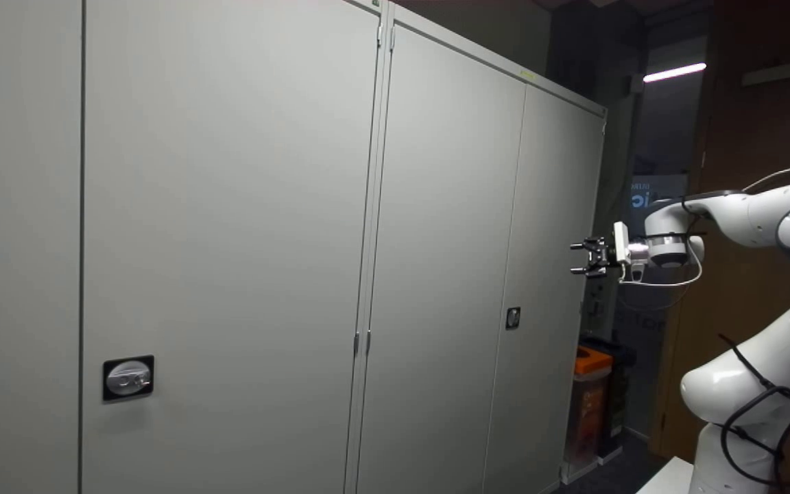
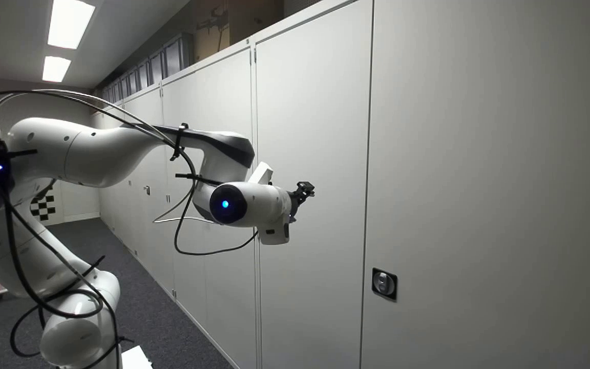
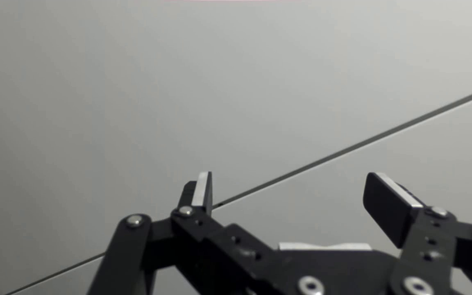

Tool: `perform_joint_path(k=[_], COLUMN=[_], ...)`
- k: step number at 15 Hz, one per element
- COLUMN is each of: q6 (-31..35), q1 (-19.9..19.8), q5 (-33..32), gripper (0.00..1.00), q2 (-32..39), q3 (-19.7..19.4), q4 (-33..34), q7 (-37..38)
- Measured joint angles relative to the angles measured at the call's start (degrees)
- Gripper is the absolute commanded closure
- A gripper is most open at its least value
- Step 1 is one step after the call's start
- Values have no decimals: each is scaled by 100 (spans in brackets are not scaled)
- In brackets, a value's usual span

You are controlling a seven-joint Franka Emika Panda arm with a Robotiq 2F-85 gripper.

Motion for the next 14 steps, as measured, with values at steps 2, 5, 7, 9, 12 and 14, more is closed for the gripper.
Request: perform_joint_path(k=[2,5,7,9,12,14], q6=[-294,-741,-978,-1158,-1180,-1180], q1=[-30,-149,-221,-268,-287,-287], q5=[-402,-912,-1146,-1316,-1347,-1348], gripper=[0,0,0,0,0,0], q2=[-162,-438,-607,-740,-828,-829], q3=[18,69,90,97,105,111], q4=[-166,-400,-507,-574,-631,-632], q7=[297,520,527,515,512,511])
